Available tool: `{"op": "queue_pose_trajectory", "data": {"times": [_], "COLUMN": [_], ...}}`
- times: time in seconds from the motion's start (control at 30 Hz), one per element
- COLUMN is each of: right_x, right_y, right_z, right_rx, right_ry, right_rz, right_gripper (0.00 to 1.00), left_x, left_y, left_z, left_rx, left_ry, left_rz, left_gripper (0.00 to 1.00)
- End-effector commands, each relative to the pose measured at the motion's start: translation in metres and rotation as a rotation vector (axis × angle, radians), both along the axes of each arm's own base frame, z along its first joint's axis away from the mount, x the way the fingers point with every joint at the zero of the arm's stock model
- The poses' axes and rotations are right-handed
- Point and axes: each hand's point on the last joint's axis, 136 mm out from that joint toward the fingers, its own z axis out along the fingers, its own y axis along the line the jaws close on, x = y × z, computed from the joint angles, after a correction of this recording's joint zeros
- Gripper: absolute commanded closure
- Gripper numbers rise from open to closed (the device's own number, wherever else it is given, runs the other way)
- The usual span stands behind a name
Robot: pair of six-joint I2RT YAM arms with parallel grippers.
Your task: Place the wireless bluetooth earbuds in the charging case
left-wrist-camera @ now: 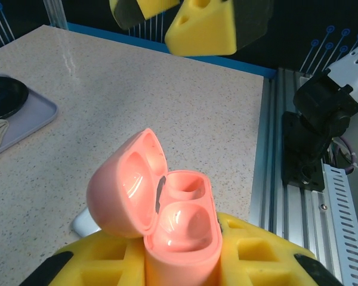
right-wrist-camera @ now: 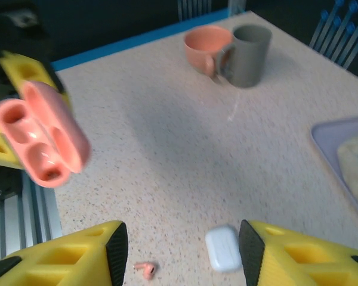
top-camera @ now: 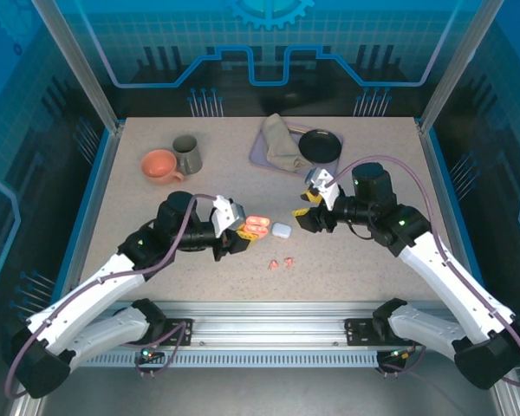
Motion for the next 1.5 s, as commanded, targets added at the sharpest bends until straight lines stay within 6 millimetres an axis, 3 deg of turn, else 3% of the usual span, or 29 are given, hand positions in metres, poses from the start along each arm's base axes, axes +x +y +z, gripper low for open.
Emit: {"op": "queue_pose_trajectory", "data": {"times": [0.0,0.37,0.77,1.13,1.47], "right_x": [0.01,0.004,-0.013,-0.023,-0.027], "right_y": [-0.017,-0.001,0.028,0.053,0.058], "right_z": [-0.027,-0.103,-0.173,-0.212,-0.237], "right_rx": [-0.02,-0.059,-0.28,-0.438,-0.515], "right_ry": [0.152,0.527,0.705,0.799,0.85], "right_rz": [-0.157,-0.2,-0.186,-0.152,-0.152], "right_gripper": [0.45,0.49,0.53,0.57,0.57], "left_x": [-0.002,-0.016,-0.014,-0.013,-0.014], "left_y": [0.004,0.021,0.023,0.025,0.025], "left_z": [0.003,0.001,0.01,0.009,0.009], "left_rx": [-0.021,-0.074,-0.081,-0.07,-0.063], "left_ry": [-0.014,0.022,-0.008,-0.008,-0.017], "left_rz": [0.032,0.094,0.108,0.115,0.111], "left_gripper": [1.0,1.0,1.0,1.0,1.0]}}
